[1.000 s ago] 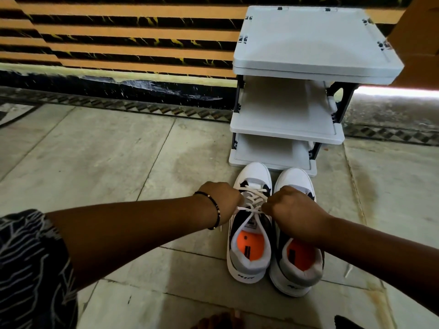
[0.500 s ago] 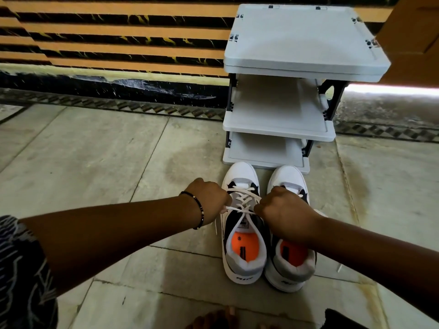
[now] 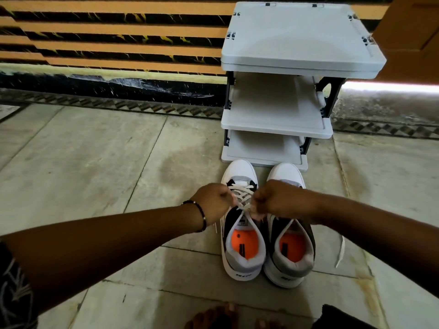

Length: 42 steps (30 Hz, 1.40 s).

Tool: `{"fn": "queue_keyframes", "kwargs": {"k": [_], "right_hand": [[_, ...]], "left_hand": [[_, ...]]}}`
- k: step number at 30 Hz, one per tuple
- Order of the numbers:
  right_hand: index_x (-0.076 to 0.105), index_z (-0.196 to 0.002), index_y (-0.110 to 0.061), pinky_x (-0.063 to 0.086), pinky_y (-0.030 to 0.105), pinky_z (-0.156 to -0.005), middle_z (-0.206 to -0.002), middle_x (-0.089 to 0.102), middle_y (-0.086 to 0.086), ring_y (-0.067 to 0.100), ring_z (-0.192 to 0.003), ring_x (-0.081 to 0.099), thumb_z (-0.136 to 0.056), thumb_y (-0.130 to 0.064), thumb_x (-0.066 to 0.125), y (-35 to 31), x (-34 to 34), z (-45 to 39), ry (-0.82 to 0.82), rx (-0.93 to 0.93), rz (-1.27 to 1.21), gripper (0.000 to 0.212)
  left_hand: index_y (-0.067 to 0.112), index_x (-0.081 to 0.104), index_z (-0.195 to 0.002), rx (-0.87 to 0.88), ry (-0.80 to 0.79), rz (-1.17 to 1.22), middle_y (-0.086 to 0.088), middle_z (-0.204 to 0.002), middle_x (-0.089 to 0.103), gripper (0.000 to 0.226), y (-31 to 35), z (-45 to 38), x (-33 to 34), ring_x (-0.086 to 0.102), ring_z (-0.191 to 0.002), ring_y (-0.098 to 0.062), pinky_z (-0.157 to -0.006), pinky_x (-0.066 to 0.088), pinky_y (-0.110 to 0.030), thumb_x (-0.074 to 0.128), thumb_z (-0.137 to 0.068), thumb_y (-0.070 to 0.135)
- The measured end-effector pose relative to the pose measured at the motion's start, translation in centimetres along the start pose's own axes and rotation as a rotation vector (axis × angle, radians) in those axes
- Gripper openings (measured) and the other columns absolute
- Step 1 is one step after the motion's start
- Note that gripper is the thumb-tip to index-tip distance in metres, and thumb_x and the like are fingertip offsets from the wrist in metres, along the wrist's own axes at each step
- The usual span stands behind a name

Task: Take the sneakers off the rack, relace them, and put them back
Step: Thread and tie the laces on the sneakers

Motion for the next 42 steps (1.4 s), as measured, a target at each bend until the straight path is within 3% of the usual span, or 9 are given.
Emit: {"fn": "queue_keyframes", "kwargs": {"k": [3, 8, 10, 12, 24, 27, 32, 36, 42], "right_hand": [[0.069, -0.081, 0.001, 0.045, 0.037, -0.092, -0.090, 0.069, 0.020, 0.027, -0.094, 0.062, -0.080, -0.007, 0.060, -0.6, -0.2, -0.1, 0.093, 0.045, -0.364, 0.012], [0.061, -0.065, -0.007, 0.046, 0.025, -0.060, -0.071, 0.063, 0.009, 0.019, -0.064, 0.059, -0.088, -0.010, 0.049, -0.5, 0.7, -0.5, 0.210, 0.098, -0.886, 0.026], [0.060, -0.074, -0.006, 0.049, 0.020, -0.049, -0.072, 0.064, 0.009, 0.016, -0.058, 0.062, -0.094, -0.012, 0.043, -0.4, 0.7, -0.3, 0.198, 0.092, -1.041, 0.027], [0.060, -0.082, -0.005, 0.046, 0.015, -0.042, -0.072, 0.063, 0.009, 0.011, -0.050, 0.062, -0.095, -0.011, 0.040, -0.3, 0.8, -0.2, 0.211, 0.093, -1.073, 0.025], [0.065, -0.078, -0.004, 0.046, 0.032, -0.057, -0.074, 0.064, 0.010, 0.022, -0.063, 0.057, -0.090, -0.019, 0.053, 0.1, -0.4, -0.7, 0.330, -0.022, -0.913, 0.023], [0.068, -0.077, 0.000, 0.044, 0.027, -0.053, -0.059, 0.064, -0.001, 0.018, -0.056, 0.054, -0.086, -0.013, 0.057, 0.1, -1.9, -0.3, 0.222, -0.068, -0.565, 0.020], [0.062, -0.097, -0.012, 0.043, 0.029, -0.076, -0.066, 0.046, -0.008, 0.018, -0.079, 0.052, -0.088, -0.029, 0.054, 0.3, -3.8, 1.0, -0.077, 0.110, 1.017, 0.020], [0.063, -0.105, -0.018, 0.043, 0.033, -0.084, -0.103, 0.063, 0.001, 0.022, -0.101, 0.057, -0.085, -0.042, 0.058, -0.8, -2.2, 0.8, 0.227, -0.065, 0.882, 0.032], [0.060, -0.106, -0.008, 0.048, 0.035, -0.080, -0.104, 0.066, 0.014, 0.028, -0.097, 0.061, -0.085, -0.031, 0.060, 1.0, 2.1, -0.6, 0.065, -0.092, 0.722, 0.031]], "left_hand": [[0.012, 0.060, -0.063, -0.138, 0.073, 0.440, -0.005, -0.069, 0.059, 0.033, 0.8, -0.5, 0.4, 0.057, -0.074, -0.022, -0.075, 0.048, -0.029, 0.043, -0.090, 0.007], [0.011, 0.057, -0.064, -0.170, 0.145, 0.708, -0.011, -0.069, 0.063, 0.033, 1.6, -0.1, 0.9, 0.060, -0.073, -0.028, -0.083, 0.052, -0.038, 0.042, -0.093, 0.012], [0.012, 0.055, -0.068, -0.152, 0.153, 0.750, -0.004, -0.062, 0.065, 0.030, 1.4, 0.0, 0.9, 0.064, -0.062, -0.019, -0.067, 0.056, -0.029, 0.040, -0.093, 0.009], [0.014, 0.054, -0.073, -0.131, 0.144, 0.729, 0.005, -0.057, 0.064, 0.029, 1.3, 0.3, 0.9, 0.062, -0.050, -0.007, -0.047, 0.053, -0.018, 0.036, -0.096, 0.009], [0.023, 0.059, -0.077, 0.083, 0.086, 0.475, 0.003, -0.076, 0.062, 0.035, -0.1, 0.4, 0.7, 0.060, -0.064, -0.007, -0.062, 0.048, -0.028, 0.038, -0.094, 0.000], [0.022, 0.059, -0.078, 0.091, 0.074, 0.487, 0.004, -0.076, 0.061, 0.034, 0.0, 0.4, 0.6, 0.059, -0.064, -0.006, -0.056, 0.044, -0.022, 0.038, -0.094, 0.000], [0.023, 0.058, -0.078, 0.085, 0.060, 0.484, 0.005, -0.079, 0.061, 0.034, 0.0, 0.5, 0.6, 0.059, -0.069, -0.008, -0.050, 0.044, -0.013, 0.038, -0.094, 0.001], [0.024, 0.059, -0.079, 0.082, 0.054, 0.482, 0.005, -0.079, 0.061, 0.033, 0.0, 0.4, 0.6, 0.060, -0.068, -0.007, -0.053, 0.045, -0.016, 0.039, -0.094, 0.002], [0.024, 0.066, -0.086, 0.058, 0.044, 0.462, 0.009, -0.081, 0.066, 0.030, 0.0, 0.4, 0.7, 0.061, -0.064, 0.002, -0.058, 0.045, -0.017, 0.046, -0.091, 0.002]]}}
Point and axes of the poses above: each hand's wrist, its own z-axis away from the middle knuckle, its own x-axis out of the palm, y = z × x, the point moved 2 cm from there along -z, towards the middle knuckle
